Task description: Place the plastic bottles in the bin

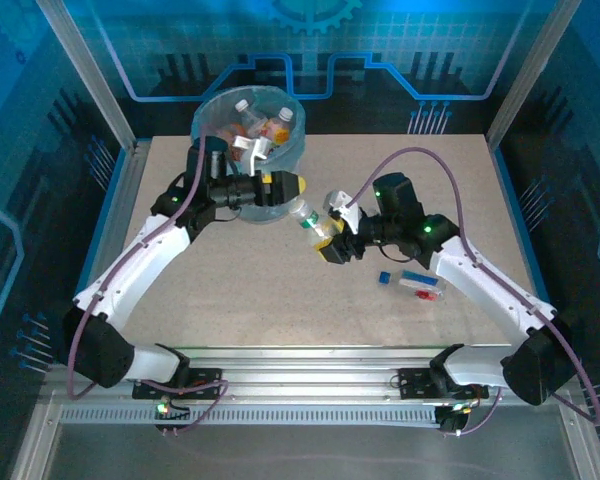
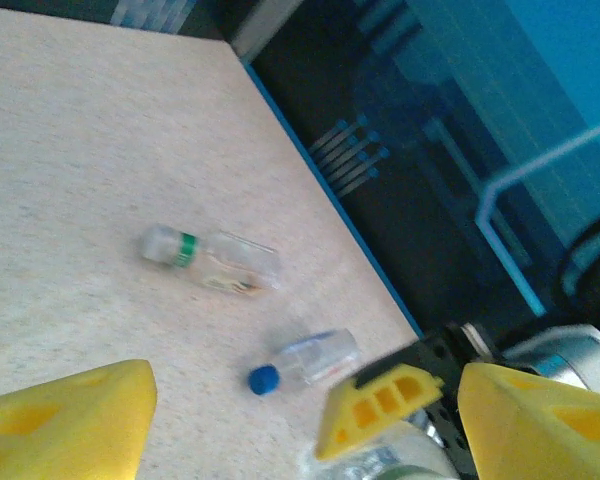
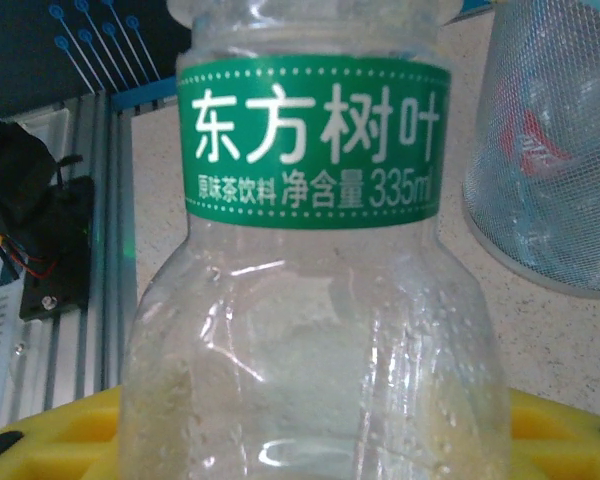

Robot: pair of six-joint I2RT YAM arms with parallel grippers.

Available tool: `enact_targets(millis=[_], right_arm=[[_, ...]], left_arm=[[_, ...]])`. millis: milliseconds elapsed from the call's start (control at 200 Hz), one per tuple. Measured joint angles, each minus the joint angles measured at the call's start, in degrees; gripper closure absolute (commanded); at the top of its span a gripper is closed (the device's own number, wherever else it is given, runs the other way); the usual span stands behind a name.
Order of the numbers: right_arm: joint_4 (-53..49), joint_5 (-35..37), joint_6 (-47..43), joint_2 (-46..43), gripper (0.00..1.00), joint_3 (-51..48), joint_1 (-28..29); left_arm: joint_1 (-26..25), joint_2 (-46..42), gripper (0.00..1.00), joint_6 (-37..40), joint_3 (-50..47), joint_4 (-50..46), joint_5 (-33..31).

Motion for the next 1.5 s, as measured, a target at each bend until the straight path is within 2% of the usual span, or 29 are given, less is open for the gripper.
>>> enact_targets(millis=[135,325,500,695,830,1030,1090,1271,1391,1501], right_arm=[[-0.1,-0.1,1.0,0.0,0.43,0.5,0.0],[-0.1,0.3,3.0,-0.2,0.44,0.6,0.0],[0.7,0.7,5.4,-2.2,0.43,-0.3,0.0],[0.8,2.1,6.7,-3.7,0.42,-1.4,0.0],[0.3,2.8,6.6,-3.7,0.41,-1.4,0.1],[0.5,3.2,6.9,-3.7,0.39,-1.4,0.1],[0.5,3.3,7.1,-3.7,0.37,-1.4,0.2],[0.7,5.1,7.8,-3.7,0.17,-1.4,0.1],[0.8,7.7,8.8,-3.7,0.06,-1.2,0.1],[0.9,10.8,9.1,-4.0,0.02,-0.8,0.1]], left_arm=[[-2.5,0.0,0.25,0.1,1.0,0.0,1.6],[-3.1,0.4,0.22,0.0,1.3,-0.1,2.8],[-4.3,1.0,0.27,0.4,1.5,-1.6,3.7],[-5.0,2.0,0.44,1.2,2.6,-3.0,4.6],[-5.2,2.0,0.62,1.6,3.1,-3.1,5.1],[-5.2,2.0,0.6,1.7,3.5,-3.6,4.9],[-5.2,2.0,0.66,1.7,3.7,-3.9,4.8],[-5.1,2.0,1.0,1.5,4.2,-4.3,2.4],[-4.6,1.2,1.0,0.9,4.6,-4.2,-1.4],[-2.9,-0.1,1.0,-0.6,5.8,-3.8,-4.9]])
